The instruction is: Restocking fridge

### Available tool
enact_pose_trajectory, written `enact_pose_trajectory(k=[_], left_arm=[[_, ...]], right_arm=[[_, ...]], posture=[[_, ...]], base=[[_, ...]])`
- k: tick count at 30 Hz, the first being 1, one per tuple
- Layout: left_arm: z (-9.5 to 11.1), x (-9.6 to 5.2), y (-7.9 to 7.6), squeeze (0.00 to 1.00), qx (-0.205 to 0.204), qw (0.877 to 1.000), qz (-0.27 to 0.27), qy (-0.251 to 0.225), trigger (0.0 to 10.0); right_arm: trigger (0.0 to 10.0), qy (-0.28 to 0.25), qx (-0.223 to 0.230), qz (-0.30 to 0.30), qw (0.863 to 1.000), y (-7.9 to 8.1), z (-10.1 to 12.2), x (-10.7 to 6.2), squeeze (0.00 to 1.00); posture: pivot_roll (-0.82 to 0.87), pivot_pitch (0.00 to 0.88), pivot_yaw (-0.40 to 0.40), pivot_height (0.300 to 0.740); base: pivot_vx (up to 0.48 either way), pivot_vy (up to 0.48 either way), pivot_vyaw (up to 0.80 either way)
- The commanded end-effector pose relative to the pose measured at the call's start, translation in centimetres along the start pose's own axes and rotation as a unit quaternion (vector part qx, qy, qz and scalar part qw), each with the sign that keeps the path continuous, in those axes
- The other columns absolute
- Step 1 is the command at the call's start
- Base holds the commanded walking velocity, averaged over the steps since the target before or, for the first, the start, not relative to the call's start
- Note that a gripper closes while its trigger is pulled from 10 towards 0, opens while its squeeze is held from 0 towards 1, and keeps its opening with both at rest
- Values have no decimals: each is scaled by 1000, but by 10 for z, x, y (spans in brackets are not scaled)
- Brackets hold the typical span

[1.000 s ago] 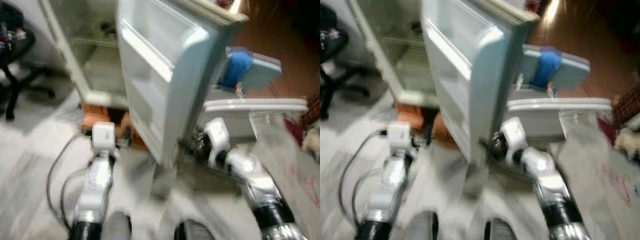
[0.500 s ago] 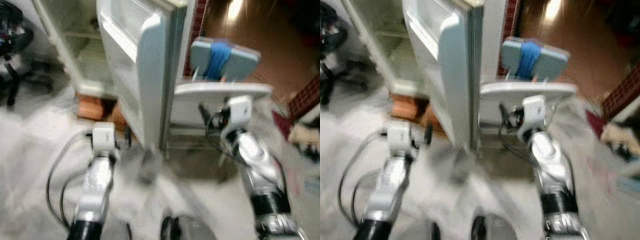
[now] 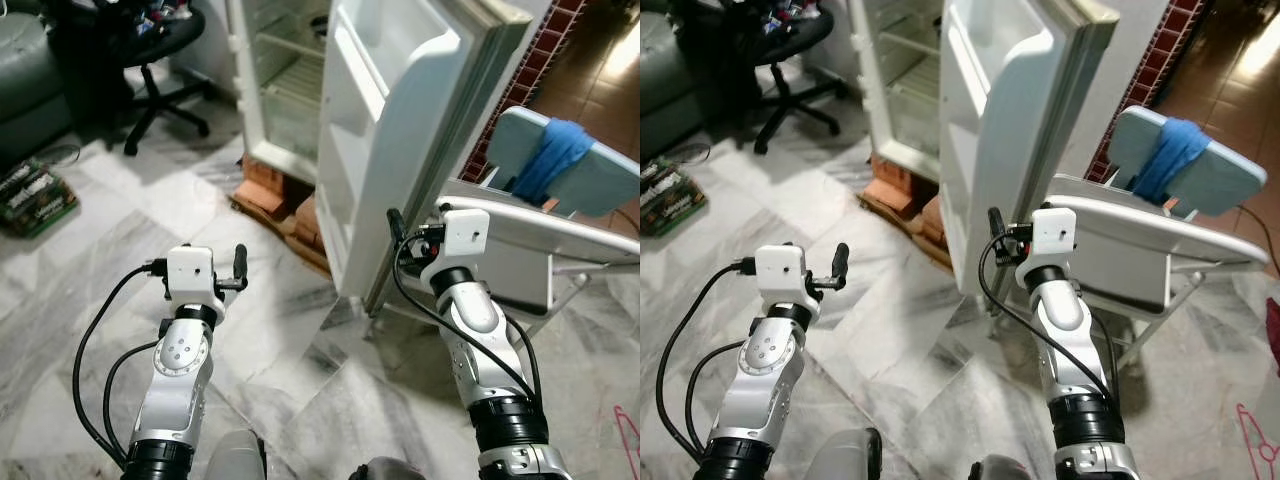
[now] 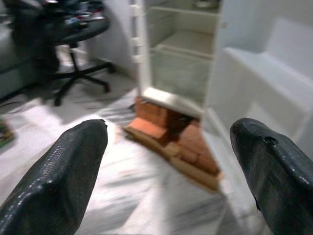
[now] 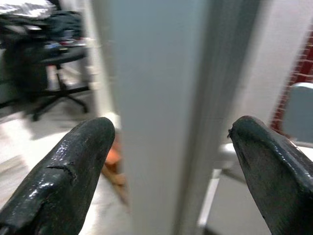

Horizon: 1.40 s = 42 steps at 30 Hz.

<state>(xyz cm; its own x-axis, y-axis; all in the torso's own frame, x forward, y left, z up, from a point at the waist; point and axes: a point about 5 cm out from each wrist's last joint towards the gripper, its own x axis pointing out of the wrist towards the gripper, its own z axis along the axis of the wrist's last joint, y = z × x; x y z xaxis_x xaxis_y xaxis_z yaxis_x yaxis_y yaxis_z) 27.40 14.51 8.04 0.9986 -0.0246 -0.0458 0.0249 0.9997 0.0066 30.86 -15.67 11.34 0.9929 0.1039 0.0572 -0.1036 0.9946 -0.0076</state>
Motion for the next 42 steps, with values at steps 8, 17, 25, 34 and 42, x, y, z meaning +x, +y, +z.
enact_pose_trajectory(k=[8,17,25,34,42], left_arm=[[3,1,-10,0,-5,1000,-24,-8,10000],[4,1,-9,0,-9,1000,-23,-7,10000],[3,-2,-6,0,-8,1000,-23,-4,10000],[3,-2,-5,0,-7,1000,-21,-5,10000],[3,-3,-5,0,-8,1000,-21,-3,10000]], right_arm=[[10000,-9,-10,-75,997,-22,3,-3,0],[10000,-13,-3,-78,997,-17,6,-1,0],[10000,-35,141,38,989,15,32,20,0],[10000,-60,294,382,874,100,90,-13,0],[10000,13,145,197,969,59,33,5,0]], posture=[[18,90,-32,740],[22,101,-27,740],[23,102,-22,740],[35,104,-29,740],[30,106,-26,740]], base=[[372,0,0],[70,0,0],[0,0,0],[0,0,0],[0,0,0]])
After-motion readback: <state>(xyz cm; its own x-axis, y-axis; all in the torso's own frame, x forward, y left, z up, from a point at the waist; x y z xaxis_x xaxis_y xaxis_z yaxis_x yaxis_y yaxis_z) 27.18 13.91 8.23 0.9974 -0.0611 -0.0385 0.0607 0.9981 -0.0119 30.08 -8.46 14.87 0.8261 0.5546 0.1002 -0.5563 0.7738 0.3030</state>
